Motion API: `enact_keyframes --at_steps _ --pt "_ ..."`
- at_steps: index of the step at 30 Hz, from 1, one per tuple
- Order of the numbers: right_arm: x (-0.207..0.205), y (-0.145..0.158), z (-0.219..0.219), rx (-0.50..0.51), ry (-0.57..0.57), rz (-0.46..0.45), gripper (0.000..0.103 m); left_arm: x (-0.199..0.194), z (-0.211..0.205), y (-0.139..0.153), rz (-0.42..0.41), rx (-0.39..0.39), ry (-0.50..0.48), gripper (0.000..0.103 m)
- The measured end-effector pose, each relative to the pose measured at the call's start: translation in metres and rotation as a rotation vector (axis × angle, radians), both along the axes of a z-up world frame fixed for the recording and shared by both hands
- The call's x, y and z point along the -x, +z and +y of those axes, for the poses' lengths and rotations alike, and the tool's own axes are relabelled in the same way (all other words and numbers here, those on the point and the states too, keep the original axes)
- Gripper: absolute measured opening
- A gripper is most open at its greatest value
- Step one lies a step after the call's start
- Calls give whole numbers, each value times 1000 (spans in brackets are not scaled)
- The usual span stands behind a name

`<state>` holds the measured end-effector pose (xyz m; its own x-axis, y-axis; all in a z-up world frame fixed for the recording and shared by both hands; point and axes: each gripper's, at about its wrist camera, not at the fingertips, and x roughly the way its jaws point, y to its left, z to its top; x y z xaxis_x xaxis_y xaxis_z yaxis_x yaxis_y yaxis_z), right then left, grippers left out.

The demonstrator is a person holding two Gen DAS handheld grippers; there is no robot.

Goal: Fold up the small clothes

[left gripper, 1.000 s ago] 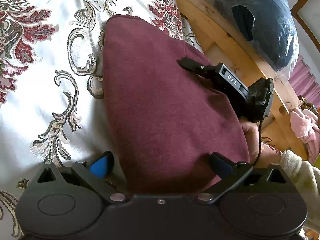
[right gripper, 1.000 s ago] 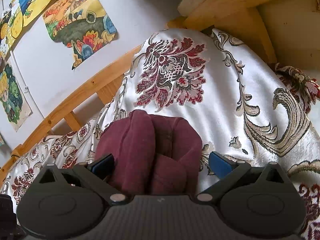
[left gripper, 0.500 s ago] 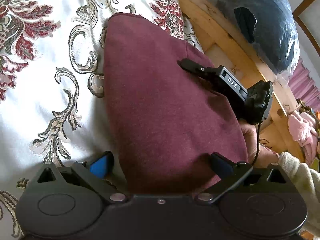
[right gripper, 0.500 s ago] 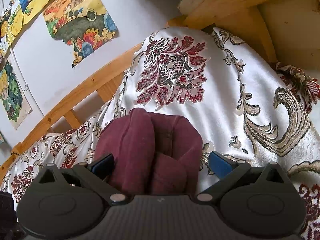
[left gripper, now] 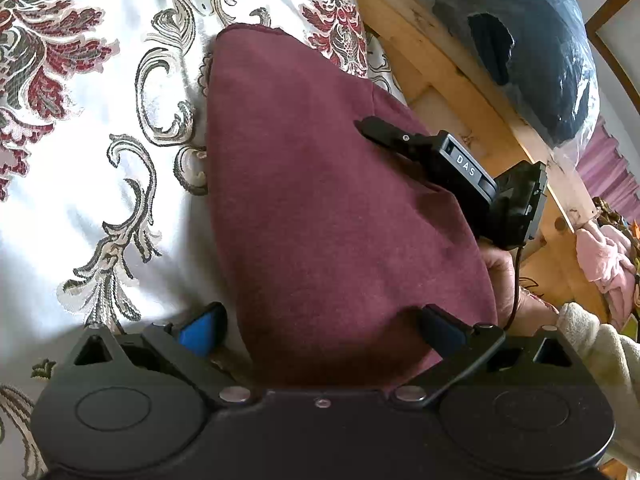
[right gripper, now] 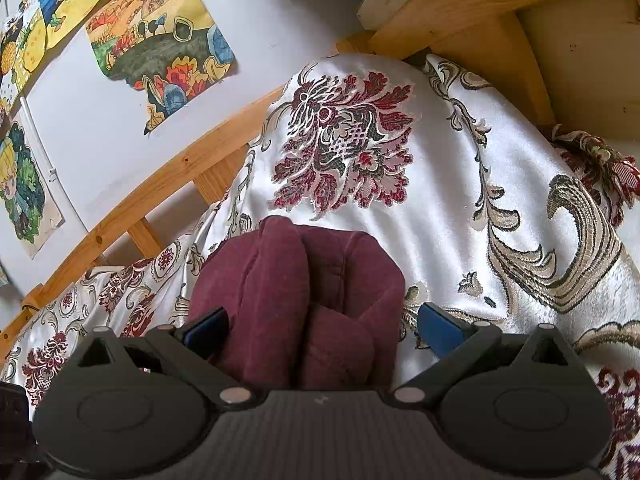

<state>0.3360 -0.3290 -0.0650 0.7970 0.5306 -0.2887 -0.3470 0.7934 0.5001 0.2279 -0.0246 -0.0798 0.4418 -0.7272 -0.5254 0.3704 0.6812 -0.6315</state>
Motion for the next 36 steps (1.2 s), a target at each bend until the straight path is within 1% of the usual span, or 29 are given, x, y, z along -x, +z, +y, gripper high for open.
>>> enact_keyframes --at_steps 9,12,16,18,23,26,28,30,31,33,34,35,36 --pt "-2 1 2 16 -2 15 102 1 0 0 12 0 8 102" --pt "-6 5 4 30 5 46 102 0 -1 1 13 -8 9 102" --pt "-12 12 2 10 4 108 102 -1 0 0 18 -1 7 102" --pt "-14 14 3 11 -1 130 101 -3 1 0 26 3 9 102" --pt "-15 19 11 77 -1 159 99 -3 1 -1 23 -1 19 102" --pt "-15 21 11 81 -11 184 98 -4 -1 0 30 -7 26 102" --pt "-14 24 12 91 -37 199 92 -4 1 0 44 2 38 99" --pt "-10 26 14 103 -61 202 80 -4 4 1 63 9 56 95" --pt "-6 28 16 113 -67 197 76 -4 5 1 72 12 64 93" --pt "0 32 21 124 -70 185 59 -2 4 3 82 10 67 82" --pt "4 35 24 134 -74 176 55 0 2 5 77 -4 71 81" --pt "7 38 27 148 -76 166 46 3 -1 8 65 -26 74 77" --pt "10 42 30 161 -79 154 40 5 -4 11 47 -56 73 72"
